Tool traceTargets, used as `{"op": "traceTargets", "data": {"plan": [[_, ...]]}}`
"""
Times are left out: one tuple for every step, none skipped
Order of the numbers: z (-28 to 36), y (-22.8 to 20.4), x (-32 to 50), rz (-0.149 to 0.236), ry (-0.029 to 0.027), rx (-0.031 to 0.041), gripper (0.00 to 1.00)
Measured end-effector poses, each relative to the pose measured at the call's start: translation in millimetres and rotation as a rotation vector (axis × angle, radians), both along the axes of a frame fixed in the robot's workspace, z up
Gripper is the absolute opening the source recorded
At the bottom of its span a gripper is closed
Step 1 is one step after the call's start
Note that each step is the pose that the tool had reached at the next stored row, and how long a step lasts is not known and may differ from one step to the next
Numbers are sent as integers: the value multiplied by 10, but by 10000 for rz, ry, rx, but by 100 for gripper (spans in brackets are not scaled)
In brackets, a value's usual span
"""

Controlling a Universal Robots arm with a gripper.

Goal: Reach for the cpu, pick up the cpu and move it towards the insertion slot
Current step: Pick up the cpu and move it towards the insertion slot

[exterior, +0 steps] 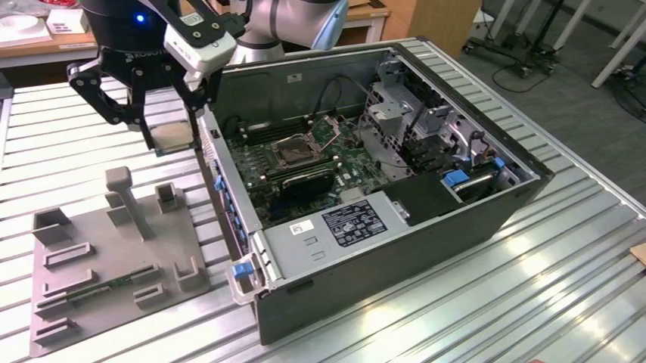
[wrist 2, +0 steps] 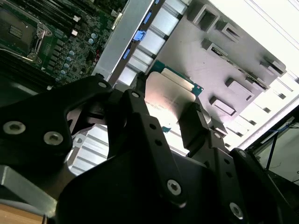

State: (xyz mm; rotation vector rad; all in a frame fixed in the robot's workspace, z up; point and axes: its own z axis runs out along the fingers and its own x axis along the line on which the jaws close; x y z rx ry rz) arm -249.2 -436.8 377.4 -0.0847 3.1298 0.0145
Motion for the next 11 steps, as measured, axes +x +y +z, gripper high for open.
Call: {"op": "traceTargets", "data": {"plan": [[0, 0, 7, 1, 0, 0, 54], [0, 0, 14, 1, 0, 0, 54], [0, 0, 19, 1, 0, 0, 54], [0, 0, 22, 1, 0, 0, 54], [0, 0, 22, 0, 0, 0, 54], [0, 0, 25, 0, 0, 0, 54], [0, 0, 28, 1, 0, 0, 54], [0, 0, 28, 1, 0, 0, 54], [0, 0, 28, 0, 0, 0, 54], [0, 0, 28, 1, 0, 0, 54], [0, 0, 29, 1, 0, 0, 54]]}}
